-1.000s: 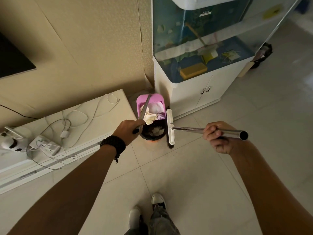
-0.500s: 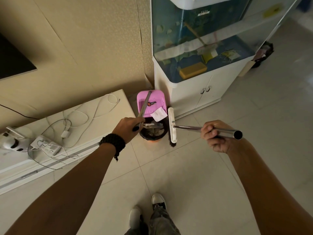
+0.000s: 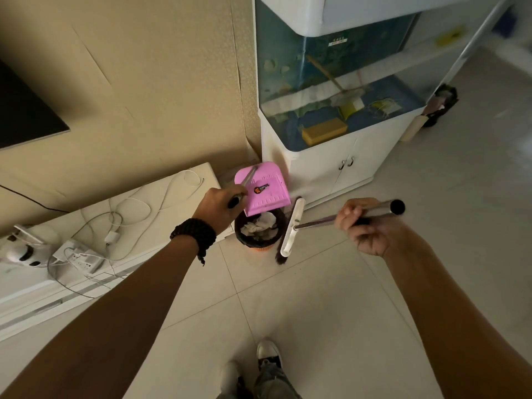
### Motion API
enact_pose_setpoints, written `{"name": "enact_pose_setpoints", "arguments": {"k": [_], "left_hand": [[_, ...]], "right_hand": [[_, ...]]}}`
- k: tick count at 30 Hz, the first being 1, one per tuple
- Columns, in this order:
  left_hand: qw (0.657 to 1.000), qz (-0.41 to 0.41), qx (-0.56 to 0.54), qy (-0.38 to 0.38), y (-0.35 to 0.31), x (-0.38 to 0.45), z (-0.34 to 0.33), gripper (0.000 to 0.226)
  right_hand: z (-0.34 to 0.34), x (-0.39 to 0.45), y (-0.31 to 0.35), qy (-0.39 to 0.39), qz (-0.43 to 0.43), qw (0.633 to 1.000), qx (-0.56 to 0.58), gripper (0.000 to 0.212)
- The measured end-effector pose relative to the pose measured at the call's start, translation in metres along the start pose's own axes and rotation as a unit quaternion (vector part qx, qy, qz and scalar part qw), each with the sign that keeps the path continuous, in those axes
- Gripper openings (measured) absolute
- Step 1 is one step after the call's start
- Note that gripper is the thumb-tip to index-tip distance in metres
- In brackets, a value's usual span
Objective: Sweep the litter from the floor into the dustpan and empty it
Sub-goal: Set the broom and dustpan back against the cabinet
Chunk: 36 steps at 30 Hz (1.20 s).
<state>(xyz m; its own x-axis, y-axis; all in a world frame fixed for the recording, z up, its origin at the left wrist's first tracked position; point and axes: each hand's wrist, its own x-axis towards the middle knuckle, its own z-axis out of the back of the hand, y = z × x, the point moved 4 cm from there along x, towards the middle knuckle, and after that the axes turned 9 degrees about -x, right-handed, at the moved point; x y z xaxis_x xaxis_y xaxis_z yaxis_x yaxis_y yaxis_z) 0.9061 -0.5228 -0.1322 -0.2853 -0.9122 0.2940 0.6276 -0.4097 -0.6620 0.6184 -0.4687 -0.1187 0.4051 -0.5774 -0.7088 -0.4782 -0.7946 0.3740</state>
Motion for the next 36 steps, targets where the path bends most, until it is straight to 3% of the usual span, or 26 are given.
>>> {"name": "enact_pose_setpoints", "arguments": {"k": [4, 8, 13, 17, 20, 23, 24, 26, 27, 28, 30, 33, 36], "left_hand": [[0.999, 0.003, -0.034, -0.02, -0.014, 0.016, 0.003, 0.007], [1.0, 0.0, -0.029, 0.009, -0.028, 0.046, 0.001, 0.004], [0.999, 0.036, -0.029, 0.027, -0.038, 0.067, -0.01, 0.017], [0.995, 0.072, -0.035, 0.065, -0.047, 0.088, -0.026, 0.017], [0.991, 0.097, -0.046, 0.077, -0.053, 0.11, -0.039, 0.017], [0.989, 0.113, -0.037, 0.092, -0.056, 0.136, -0.062, 0.019], [0.988, 0.117, -0.03, 0.097, -0.058, 0.145, -0.072, 0.018], [0.986, 0.128, -0.025, 0.106, -0.059, 0.167, -0.096, 0.011], [0.985, 0.132, -0.019, 0.113, -0.06, 0.177, -0.109, 0.009], [0.983, 0.136, -0.011, 0.121, -0.061, 0.189, -0.122, 0.01], [0.982, 0.141, -0.003, 0.127, -0.062, 0.214, -0.148, 0.012], [0.977, 0.163, 0.007, 0.134, -0.061, 0.241, -0.178, 0.013], [0.972, 0.207, -0.002, 0.113, -0.048, 0.262, -0.206, 0.015]], "right_hand": [[-0.03, -0.009, 0.003, 0.0, 0.012, 0.991, -0.133, 0.023], [-0.054, -0.017, 0.016, -0.015, 0.084, 0.971, -0.223, 0.031], [-0.068, -0.015, 0.044, -0.014, 0.234, 0.949, -0.209, 0.051], [-0.059, -0.01, 0.063, 0.059, 0.279, 0.94, -0.188, 0.026], [-0.043, 0.002, 0.084, 0.0, 0.28, 0.924, -0.261, 0.01], [-0.018, 0.009, 0.124, -0.1, 0.3, 0.861, -0.399, 0.01], [-0.007, 0.011, 0.14, -0.143, 0.308, 0.815, -0.469, 0.014], [0.013, 0.018, 0.178, -0.218, 0.326, 0.688, -0.611, 0.025], [0.023, 0.024, 0.195, -0.235, 0.329, 0.646, -0.648, 0.029], [0.033, 0.031, 0.213, -0.236, 0.33, 0.635, -0.657, 0.032], [0.054, 0.046, 0.245, -0.211, 0.33, 0.655, -0.646, 0.034], [0.078, 0.065, 0.282, -0.225, 0.377, 0.612, -0.658, 0.034], [0.097, 0.09, 0.315, -0.236, 0.398, 0.608, -0.645, 0.028]]}}
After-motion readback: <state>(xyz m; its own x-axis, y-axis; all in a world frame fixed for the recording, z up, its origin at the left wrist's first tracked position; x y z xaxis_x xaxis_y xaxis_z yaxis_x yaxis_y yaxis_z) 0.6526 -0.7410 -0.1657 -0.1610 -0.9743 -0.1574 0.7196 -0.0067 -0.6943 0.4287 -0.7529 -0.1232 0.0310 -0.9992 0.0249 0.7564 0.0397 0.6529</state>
